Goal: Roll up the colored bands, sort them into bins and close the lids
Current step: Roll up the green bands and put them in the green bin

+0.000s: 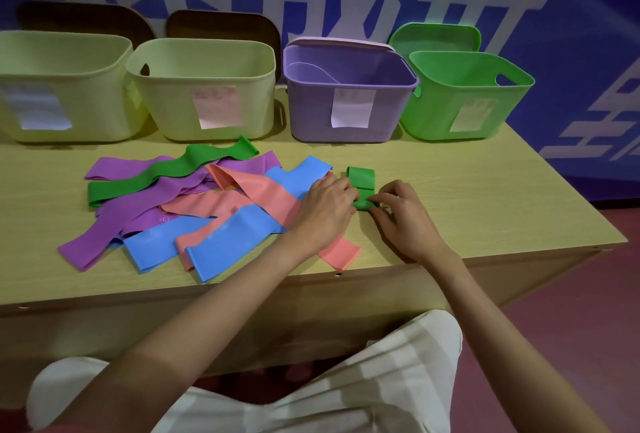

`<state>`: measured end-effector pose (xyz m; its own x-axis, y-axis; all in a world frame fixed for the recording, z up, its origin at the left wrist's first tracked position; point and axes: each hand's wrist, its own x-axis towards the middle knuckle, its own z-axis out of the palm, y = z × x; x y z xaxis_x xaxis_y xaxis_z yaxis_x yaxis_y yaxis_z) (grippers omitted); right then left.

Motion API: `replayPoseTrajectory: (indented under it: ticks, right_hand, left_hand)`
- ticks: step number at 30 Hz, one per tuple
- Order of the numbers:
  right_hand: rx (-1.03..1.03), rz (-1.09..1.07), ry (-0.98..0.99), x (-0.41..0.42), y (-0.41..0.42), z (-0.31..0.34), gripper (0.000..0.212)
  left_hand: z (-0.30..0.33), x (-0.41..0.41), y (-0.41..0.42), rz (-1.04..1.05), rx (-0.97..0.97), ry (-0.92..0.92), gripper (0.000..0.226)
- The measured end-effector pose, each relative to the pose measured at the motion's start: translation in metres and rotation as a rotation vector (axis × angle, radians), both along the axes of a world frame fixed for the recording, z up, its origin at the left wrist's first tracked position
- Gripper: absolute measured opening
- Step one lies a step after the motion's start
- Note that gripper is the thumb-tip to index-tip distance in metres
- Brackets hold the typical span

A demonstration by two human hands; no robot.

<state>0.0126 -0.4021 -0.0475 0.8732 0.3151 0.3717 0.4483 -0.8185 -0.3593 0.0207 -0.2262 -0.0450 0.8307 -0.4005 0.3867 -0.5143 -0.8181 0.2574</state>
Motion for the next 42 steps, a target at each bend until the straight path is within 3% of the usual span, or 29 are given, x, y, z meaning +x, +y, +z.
replayPoseTrajectory:
  ticks: [3, 10, 18, 23, 29, 33, 36, 42]
  right_hand:
    - [-0.016, 0.011, -0.008, 0.0, 0.003, -0.001, 0.028]
    - [-0.033, 0.019, -0.002, 0.008, 0.004, 0.006, 0.016]
    - [0.232, 0.047, 0.064, 0.006, 0.008, 0.065, 0.016]
    - [0.371, 0.118, 0.134, -0.011, 0.013, 0.084, 0.015]
    - [0.719, 0.173, 0.192, -0.029, 0.025, 0.089, 0.02]
    - [0.705, 0.183, 0.093, -0.037, 0.031, 0.089, 0.019]
    - [0.748, 0.16, 0.08, -0.039, 0.034, 0.091, 0.016]
    - [0.987, 0.104, 0.264, -0.045, 0.042, 0.093, 0.01]
  left_hand:
    - [0.001, 0.004, -0.001, -0.005, 0.004, 0.02, 0.022]
    - [0.009, 0.007, 0.006, -0.021, -0.106, 0.143, 0.025]
    - [0.068, 0.0, 0.019, -0.069, -0.486, 0.207, 0.016]
    - [0.083, -0.02, 0.028, -0.119, -0.55, 0.144, 0.013]
    - [0.083, -0.034, 0.031, -0.037, -0.678, 0.077, 0.011]
    - [0.084, -0.038, 0.031, 0.0, -0.783, 0.12, 0.012]
    - [0.085, -0.043, 0.032, -0.015, -0.786, 0.123, 0.014]
    - [0.087, -0.052, 0.038, -0.039, -0.628, -0.069, 0.02]
